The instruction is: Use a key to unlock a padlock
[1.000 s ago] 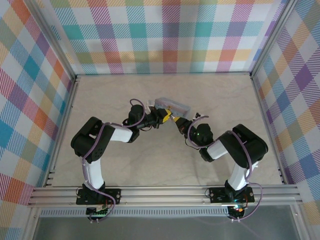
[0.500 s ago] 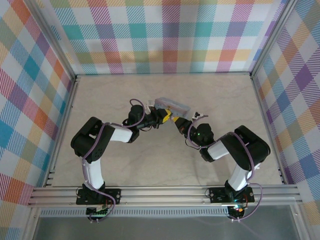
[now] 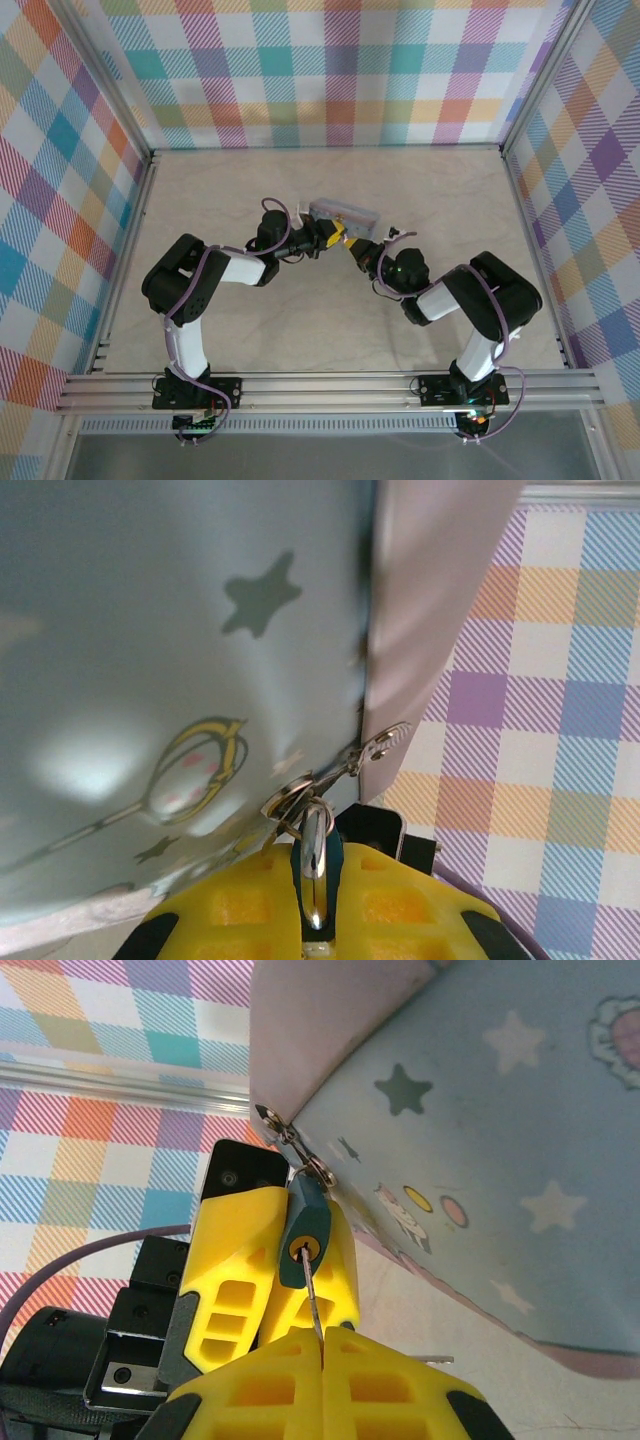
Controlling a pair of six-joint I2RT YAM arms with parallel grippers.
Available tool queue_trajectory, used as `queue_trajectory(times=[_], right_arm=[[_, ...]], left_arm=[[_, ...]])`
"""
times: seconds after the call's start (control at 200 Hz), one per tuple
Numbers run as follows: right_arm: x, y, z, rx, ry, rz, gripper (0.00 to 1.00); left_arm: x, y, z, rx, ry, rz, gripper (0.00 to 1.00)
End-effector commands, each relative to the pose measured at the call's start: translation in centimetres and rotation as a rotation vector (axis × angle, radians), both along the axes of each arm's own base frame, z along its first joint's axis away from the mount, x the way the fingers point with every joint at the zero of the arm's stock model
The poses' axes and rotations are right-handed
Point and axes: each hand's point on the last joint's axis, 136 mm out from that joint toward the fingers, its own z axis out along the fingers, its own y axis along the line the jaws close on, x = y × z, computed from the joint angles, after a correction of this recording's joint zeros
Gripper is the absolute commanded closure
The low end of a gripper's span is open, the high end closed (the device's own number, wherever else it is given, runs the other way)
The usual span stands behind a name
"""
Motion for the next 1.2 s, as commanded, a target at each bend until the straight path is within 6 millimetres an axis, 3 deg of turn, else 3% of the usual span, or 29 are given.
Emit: queue_trajectory(times=[0.0,0.395,0.805,1.195], right_arm=[[0.5,-1.4,2.0,0.043,-0.057,-0.052,1.00],[0.3,-1.6,2.1,0.049,-0.053,-0.039,1.00],[-3.1,-0.3,0.9,-0.020,-0.046,0.183,1.00],[-4.2,-1.0,0.5,-0.072,-0.010,0.232,1.00]], left_arm=[[-2.7,-1.5,1.1,-0.031,-0.046,-0.124,1.00],[-2.5,-1.4,1.1,-0.030,-0.046,-0.119,1.00],[-2.0,-0.8,0.1,-0.009,-0.034,-0.112,1.00],[-1.7,-0.7,0.5,-0.015,-0.040,-0.116,1.00]])
